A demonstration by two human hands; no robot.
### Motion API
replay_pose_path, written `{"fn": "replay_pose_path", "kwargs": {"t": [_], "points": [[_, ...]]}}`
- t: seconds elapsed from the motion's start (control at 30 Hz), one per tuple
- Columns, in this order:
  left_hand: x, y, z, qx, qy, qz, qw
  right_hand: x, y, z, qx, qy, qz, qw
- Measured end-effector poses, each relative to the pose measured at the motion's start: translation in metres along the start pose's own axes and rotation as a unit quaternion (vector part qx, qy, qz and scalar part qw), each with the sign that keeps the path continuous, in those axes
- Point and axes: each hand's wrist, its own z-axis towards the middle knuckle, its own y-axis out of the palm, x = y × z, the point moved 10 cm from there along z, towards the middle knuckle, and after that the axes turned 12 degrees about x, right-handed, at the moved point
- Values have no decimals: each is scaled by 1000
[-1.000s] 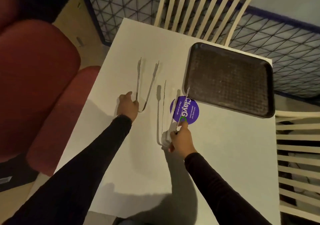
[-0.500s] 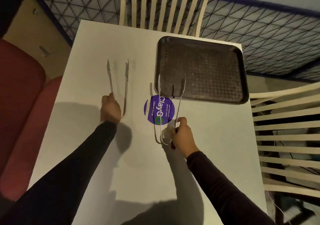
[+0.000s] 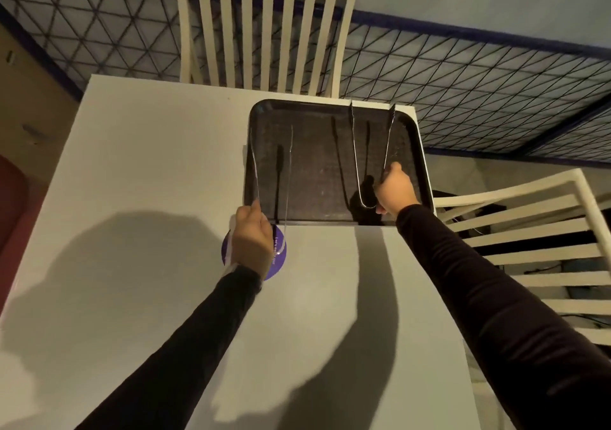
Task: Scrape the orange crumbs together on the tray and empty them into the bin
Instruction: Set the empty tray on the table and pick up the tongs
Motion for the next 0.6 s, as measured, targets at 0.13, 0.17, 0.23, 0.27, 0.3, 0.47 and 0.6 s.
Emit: {"fn": "replay_pose_path", "kwargs": {"t": [0.13,0.17,0.23,0.27,0.3,0.47,0.6], "points": [[14,24,-6,-97,-32,3,995,21,11,23,-21,30,-49,998],[18,32,-9,-127,-4,25,992,27,15,26,-25,40,-50,998],[18,42,-7,-133,47,86,986,35,19,27,-26,52,-42,997],[13,50,-11,-170,17,79,982,38,21,30,-22,53,-34,998],[10,54,-10,-176,-31,35,983,40,23,31,-18,50,-28,998],[16,65,7,-132,16,6,991,43,28,38,3,16,-50,999],[29,72,26,-123,-8,-17,992,47,30,43,4,9,-77,997]]}}
